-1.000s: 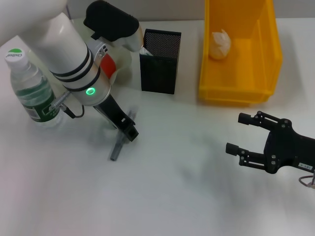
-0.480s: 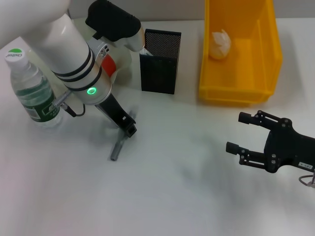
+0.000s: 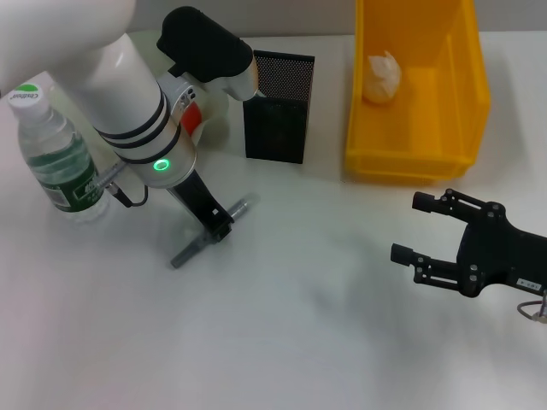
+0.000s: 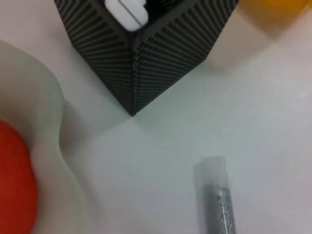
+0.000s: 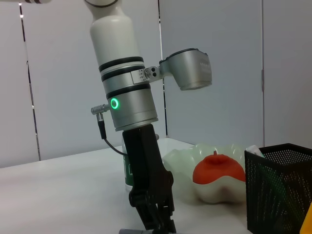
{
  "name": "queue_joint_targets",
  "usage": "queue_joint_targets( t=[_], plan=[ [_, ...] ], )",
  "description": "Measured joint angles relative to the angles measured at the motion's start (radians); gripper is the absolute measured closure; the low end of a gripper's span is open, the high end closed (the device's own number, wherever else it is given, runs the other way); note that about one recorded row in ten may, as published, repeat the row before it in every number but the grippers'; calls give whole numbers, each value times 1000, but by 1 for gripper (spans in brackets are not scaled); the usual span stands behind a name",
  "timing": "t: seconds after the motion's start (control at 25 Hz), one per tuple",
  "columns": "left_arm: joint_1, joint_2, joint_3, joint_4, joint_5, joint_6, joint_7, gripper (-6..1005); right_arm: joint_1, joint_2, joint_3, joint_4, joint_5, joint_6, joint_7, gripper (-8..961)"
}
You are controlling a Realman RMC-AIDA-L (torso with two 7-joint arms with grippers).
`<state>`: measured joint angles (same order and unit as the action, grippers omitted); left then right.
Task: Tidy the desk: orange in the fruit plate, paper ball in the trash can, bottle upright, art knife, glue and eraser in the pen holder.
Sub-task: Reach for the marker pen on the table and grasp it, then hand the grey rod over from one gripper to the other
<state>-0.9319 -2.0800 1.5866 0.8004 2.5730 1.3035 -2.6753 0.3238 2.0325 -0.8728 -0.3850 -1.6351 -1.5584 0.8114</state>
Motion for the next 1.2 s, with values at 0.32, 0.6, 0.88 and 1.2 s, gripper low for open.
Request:
queue_joint_targets(
  t=[0.32,0.6,0.88,1.2],
  plan=[
    [2,0,1,0,1,0,0,770,0,0,0,0,0,0,7,157],
    [2,0,1,-5,1,0,3,771,0,0,0,0,0,0,8,157],
    [13,0,15,3,-1,-6,18,772,1,2,0,0,-5,0,8,157],
    [56,3,2,68,-1,-16,30,843,0,2,0,0,-6,0,8,157]
  ],
)
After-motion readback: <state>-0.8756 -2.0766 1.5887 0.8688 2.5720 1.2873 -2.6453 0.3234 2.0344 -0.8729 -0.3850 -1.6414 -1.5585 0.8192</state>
